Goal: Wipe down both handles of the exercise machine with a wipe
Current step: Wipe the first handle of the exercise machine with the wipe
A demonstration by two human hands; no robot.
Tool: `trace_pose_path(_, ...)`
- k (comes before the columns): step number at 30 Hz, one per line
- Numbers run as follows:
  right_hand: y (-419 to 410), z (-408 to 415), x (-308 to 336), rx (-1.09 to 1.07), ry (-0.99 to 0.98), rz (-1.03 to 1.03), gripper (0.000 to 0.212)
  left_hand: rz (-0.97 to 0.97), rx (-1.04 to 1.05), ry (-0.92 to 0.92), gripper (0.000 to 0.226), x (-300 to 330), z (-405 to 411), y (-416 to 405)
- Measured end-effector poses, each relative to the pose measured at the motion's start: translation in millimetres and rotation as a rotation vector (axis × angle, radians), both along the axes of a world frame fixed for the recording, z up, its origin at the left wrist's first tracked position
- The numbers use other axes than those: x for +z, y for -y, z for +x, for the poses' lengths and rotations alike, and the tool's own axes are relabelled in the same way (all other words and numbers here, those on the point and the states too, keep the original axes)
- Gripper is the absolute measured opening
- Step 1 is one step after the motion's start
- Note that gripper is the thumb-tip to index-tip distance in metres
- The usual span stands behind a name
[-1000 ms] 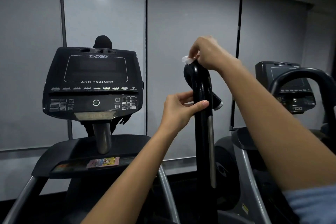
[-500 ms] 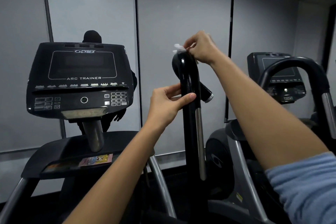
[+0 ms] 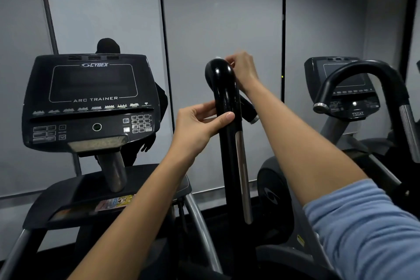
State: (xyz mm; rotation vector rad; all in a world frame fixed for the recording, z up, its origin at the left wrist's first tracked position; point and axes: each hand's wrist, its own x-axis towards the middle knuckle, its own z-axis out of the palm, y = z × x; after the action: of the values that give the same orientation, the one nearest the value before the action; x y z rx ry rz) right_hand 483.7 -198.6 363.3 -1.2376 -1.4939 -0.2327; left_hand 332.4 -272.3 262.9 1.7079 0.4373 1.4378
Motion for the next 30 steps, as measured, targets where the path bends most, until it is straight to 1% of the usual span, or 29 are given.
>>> trace_pose_path(1, -2.5, 3.5, -5.7, -0.057, 0.023, -0.039, 0.045, 0.001, 0.005, -0.002, 0.032, -0.2, 0.3, 0.0)
trace_pose_path(3, -8.8, 14.4, -21.1, -0.160, 0.074, -0.110, 0.035, 0.001, 0.013, -0.005, 0.032, -0.4, 0.7, 0.3)
trace_pose_path(5, -17.5, 28.6, -36.6, -0.191, 0.075, -0.131, 0.022, -0.009, 0.009, -0.002, 0.032, 0.0, 0.5, 0.6)
trace_pose_path(6, -21.9, 34.4, -41.0, -0.191, 0.076, -0.128, 0.020, -0.014, 0.004, 0.003, 0.032, 0.0, 0.4, 0.7)
trace_pose_path(8, -23.2, 32.7, -40.1, -0.182, 0.087, -0.096, 0.020, -0.018, 0.001, 0.010, 0.031, -0.2, 0.2, -0.3)
trace_pose_path(12, -15.6, 12.5, -31.9, -0.104, 0.052, 0.056, 0.034, -0.024, 0.002, 0.007, 0.032, -0.2, -0.3, -0.3)
trace_pose_path(14, -12.5, 11.2, -43.9, -0.096, 0.057, 0.087, 0.031, -0.026, 0.003, 0.001, 0.034, 0.3, -0.7, 0.2)
trace_pose_path(18, -5.4, 36.7, -80.4, -0.222, 0.272, 0.077, 0.018, -0.031, -0.007, 0.016, 0.033, -0.6, 0.0, 0.5)
trace_pose_path(20, -0.8, 48.2, -89.9, -0.275, 0.336, 0.076, 0.016, -0.028, -0.011, 0.021, 0.031, -1.3, 0.5, 1.4)
trace_pose_path(23, 0.4, 42.6, -81.4, -0.282, 0.361, 0.087, 0.017, -0.030, -0.010, 0.027, 0.030, -2.0, 0.7, 1.1)
trace_pose_path(26, -5.5, 20.1, -66.7, -0.289, 0.395, 0.174, 0.012, -0.022, 0.002, 0.023, 0.031, -1.4, 0.9, 1.3)
trace_pose_path(28, -11.3, 14.9, -70.3, -0.292, 0.387, 0.233, 0.012, -0.020, 0.007, 0.013, 0.031, -0.7, 0.7, 2.2)
trace_pose_path(29, -13.5, 19.2, -78.4, -0.304, 0.420, 0.269, 0.014, -0.020, 0.007, 0.009, 0.031, -0.8, 0.6, 2.7)
trace_pose_path(30, -12.9, 26.8, -89.7, -0.323, 0.493, 0.298, 0.019, -0.021, 0.006, 0.009, 0.030, -1.0, 0.6, 3.4)
